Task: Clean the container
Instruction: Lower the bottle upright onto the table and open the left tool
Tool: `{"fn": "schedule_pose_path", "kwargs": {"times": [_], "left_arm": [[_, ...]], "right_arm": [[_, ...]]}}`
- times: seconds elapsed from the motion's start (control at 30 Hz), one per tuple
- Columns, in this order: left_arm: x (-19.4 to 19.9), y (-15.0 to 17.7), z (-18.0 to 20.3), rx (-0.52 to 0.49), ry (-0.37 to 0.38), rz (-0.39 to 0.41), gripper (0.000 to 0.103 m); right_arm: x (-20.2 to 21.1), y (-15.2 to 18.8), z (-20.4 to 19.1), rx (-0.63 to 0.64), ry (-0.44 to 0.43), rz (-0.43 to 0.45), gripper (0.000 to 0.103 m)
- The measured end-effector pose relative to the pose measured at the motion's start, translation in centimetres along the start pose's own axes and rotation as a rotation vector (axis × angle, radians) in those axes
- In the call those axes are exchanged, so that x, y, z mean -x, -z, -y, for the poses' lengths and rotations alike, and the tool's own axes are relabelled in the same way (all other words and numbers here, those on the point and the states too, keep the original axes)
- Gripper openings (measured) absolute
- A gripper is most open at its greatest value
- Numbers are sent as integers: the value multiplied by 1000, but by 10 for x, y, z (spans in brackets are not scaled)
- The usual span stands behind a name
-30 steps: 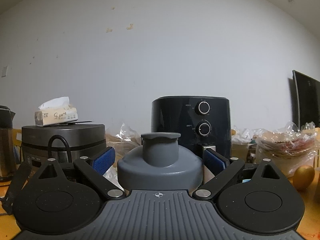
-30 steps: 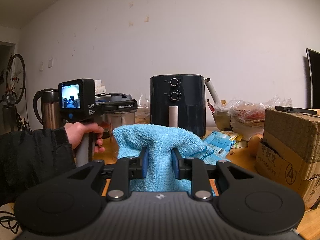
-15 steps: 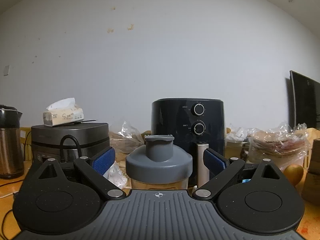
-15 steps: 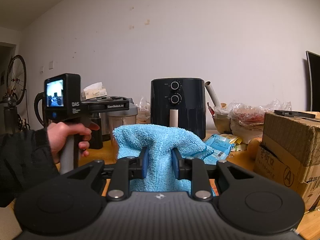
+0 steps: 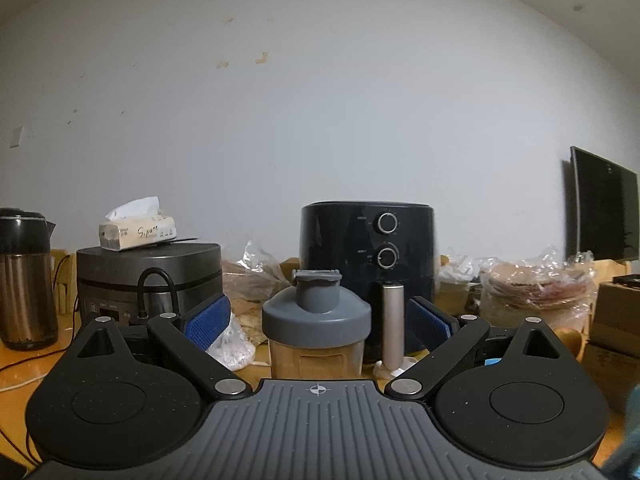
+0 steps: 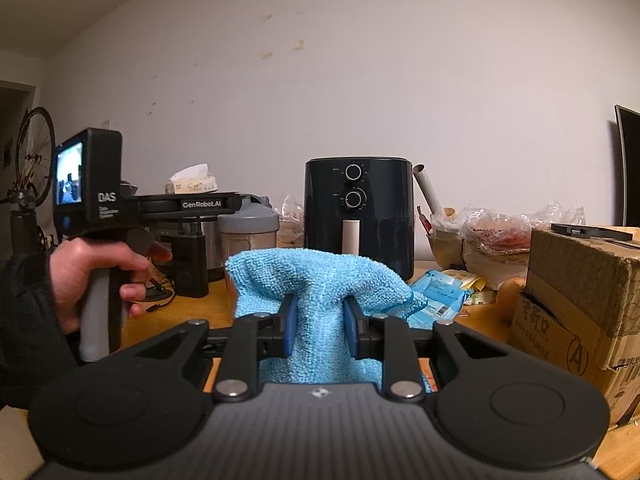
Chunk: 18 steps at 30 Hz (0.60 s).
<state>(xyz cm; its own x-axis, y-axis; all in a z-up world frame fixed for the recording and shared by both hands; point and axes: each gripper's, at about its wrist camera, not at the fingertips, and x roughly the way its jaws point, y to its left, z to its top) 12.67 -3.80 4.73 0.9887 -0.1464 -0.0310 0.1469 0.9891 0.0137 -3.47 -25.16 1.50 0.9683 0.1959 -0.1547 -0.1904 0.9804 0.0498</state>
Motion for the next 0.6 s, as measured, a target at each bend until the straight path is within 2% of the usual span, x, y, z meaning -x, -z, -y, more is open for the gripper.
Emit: {"fn": "schedule_pose_path", "kwargs": {"times": [0.3,0.6], "left_arm": [[28,-8,5,6,24,4,97],[66,-4,7,13,34,-26,97]], "right_arm": [[-1,-2,-1,-1,13,-2,22],[2,-3,-2,3,12,-1,22]]}}
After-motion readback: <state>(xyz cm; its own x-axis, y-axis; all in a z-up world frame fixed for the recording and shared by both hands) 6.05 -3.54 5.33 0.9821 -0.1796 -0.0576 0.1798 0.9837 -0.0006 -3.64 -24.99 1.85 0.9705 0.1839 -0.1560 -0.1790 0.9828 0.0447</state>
